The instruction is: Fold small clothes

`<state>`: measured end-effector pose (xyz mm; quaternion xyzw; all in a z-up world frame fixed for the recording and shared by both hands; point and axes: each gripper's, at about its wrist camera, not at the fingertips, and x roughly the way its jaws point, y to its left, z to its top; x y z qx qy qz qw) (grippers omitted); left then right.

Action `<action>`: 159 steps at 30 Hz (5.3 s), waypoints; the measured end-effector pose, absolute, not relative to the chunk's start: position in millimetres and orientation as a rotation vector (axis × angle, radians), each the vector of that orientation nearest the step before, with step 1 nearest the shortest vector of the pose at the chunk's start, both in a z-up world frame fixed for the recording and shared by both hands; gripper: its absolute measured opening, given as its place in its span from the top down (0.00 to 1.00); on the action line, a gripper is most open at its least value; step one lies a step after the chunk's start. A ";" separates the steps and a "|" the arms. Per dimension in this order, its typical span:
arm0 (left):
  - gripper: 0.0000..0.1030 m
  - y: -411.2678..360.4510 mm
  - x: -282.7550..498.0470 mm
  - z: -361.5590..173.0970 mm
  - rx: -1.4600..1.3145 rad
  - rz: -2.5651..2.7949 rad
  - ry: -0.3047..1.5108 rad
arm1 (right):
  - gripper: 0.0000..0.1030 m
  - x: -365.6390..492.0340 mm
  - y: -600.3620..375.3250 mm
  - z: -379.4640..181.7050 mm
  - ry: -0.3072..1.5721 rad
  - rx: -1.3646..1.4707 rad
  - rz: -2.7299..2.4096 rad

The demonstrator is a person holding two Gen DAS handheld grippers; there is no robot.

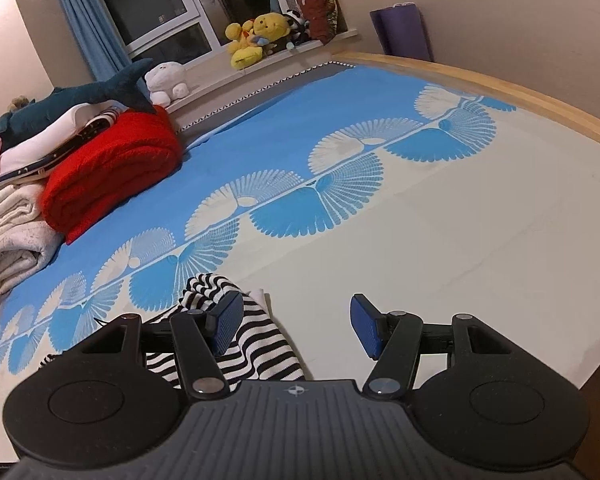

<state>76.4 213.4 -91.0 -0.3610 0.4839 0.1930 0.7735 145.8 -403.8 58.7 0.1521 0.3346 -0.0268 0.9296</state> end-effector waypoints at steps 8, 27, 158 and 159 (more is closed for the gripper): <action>0.65 214.8 86.6 -85.6 -0.758 0.396 0.947 | 0.41 148.3 -395.7 55.8 0.698 0.288 -0.060; 0.60 220.5 85.5 -95.3 -0.803 0.458 0.986 | 0.41 150.0 -391.4 51.0 0.713 0.270 -0.081; 0.14 5.0 181.6 -50.1 -0.339 -0.325 1.105 | 0.99 116.0 -398.6 8.2 1.121 -0.025 0.518; 0.10 2.0 181.3 -54.4 -0.306 -0.313 1.122 | 0.99 115.8 -392.5 -0.3 1.155 -0.070 0.514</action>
